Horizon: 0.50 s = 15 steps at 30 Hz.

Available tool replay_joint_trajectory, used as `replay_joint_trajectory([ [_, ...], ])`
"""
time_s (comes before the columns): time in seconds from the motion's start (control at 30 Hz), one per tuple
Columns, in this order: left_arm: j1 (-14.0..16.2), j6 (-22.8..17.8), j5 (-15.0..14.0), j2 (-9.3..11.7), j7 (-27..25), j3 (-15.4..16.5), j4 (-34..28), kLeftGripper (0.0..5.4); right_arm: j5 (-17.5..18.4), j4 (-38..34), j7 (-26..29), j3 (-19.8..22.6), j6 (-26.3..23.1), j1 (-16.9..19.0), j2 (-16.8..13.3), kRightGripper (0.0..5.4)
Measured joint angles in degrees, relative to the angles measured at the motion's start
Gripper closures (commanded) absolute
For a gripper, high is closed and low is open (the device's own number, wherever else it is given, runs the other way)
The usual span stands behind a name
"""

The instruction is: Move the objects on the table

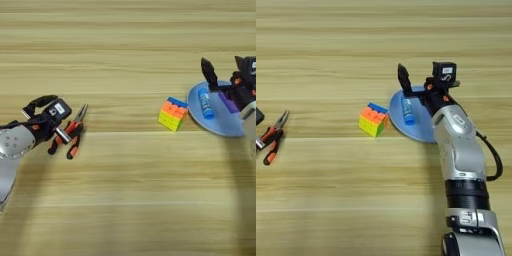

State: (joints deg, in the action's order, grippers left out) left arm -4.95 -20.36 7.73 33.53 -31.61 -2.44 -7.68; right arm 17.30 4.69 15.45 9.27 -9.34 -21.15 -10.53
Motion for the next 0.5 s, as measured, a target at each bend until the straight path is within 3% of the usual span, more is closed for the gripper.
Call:
replay_joint_trajectory([
  [0.2,2.8,-1.5,-1.4,-3.4,3.5,1.3,-1.4,0.03,0.0,0.1,0.0,0.0,0.1,0.0,0.0,0.00],
  [0.27,4.3,-1.9,-3.3,-5.2,4.7,2.8,-3.8,0.03,0.0,0.4,0.1,0.1,0.1,0.0,0.0,0.00],
  [0.5,5.2,-4.2,-6.1,-8.2,7.1,5.0,-6.8,0.03,0.0,1.0,0.2,-0.1,0.4,0.0,0.1,0.00],
])
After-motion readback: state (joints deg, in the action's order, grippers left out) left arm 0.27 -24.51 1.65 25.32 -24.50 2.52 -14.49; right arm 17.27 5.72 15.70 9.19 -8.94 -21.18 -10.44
